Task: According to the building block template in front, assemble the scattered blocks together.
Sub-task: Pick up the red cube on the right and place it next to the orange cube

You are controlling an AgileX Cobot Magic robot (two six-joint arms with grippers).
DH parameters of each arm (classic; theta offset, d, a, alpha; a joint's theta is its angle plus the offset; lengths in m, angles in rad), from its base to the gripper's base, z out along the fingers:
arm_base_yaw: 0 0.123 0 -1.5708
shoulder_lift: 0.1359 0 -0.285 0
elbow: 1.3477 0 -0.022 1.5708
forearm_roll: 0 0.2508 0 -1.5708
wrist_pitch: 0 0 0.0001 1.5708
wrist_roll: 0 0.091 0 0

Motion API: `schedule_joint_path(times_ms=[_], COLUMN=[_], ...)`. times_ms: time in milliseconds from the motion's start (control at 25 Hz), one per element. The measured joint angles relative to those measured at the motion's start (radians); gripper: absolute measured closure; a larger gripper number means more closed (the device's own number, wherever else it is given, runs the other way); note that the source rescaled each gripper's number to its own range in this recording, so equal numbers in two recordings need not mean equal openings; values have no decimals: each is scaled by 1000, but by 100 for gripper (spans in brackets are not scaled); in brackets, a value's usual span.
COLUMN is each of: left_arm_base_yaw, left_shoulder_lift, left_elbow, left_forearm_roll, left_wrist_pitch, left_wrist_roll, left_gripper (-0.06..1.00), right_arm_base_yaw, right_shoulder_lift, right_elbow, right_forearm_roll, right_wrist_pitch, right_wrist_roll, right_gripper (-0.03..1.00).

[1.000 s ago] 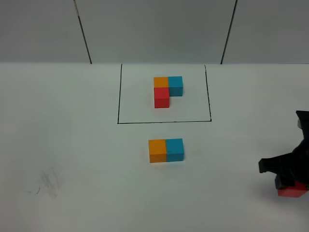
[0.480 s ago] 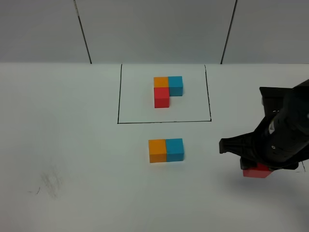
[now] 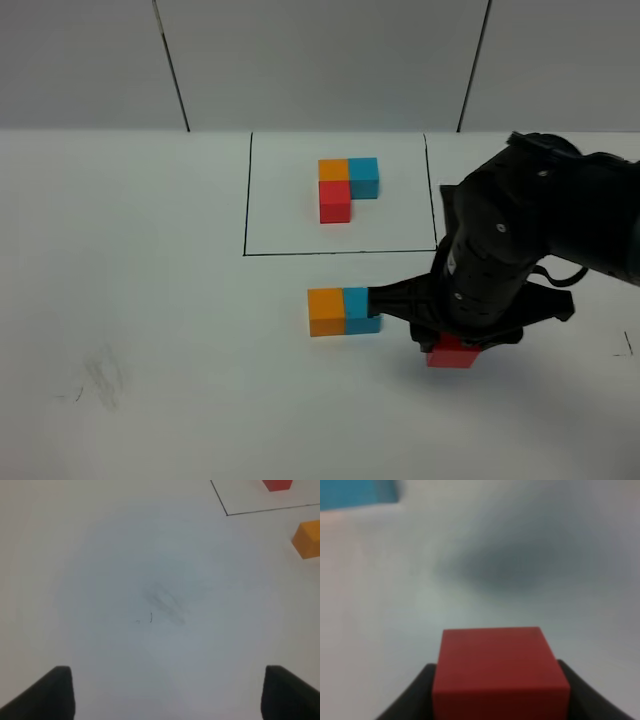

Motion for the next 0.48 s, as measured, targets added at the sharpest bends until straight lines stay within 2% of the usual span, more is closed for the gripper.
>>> schedule_joint_path(times_ms=[280, 480], left_arm_base_yaw=[0, 0], left_shoulder_lift=[0, 0], left_elbow=[0, 0], left_forearm_roll=[0, 0], left_wrist_pitch=[0, 0], left_wrist_roll=[0, 0], left_gripper=[-4, -4], right_arm_base_yaw=[76, 99], right_shoulder_lift=[83, 140], right_elbow=[-94, -168], right_forearm_roll=[2, 13], right_wrist_pitch=[-6, 7], right_wrist_roll=[52, 62], right_gripper=[70, 70])
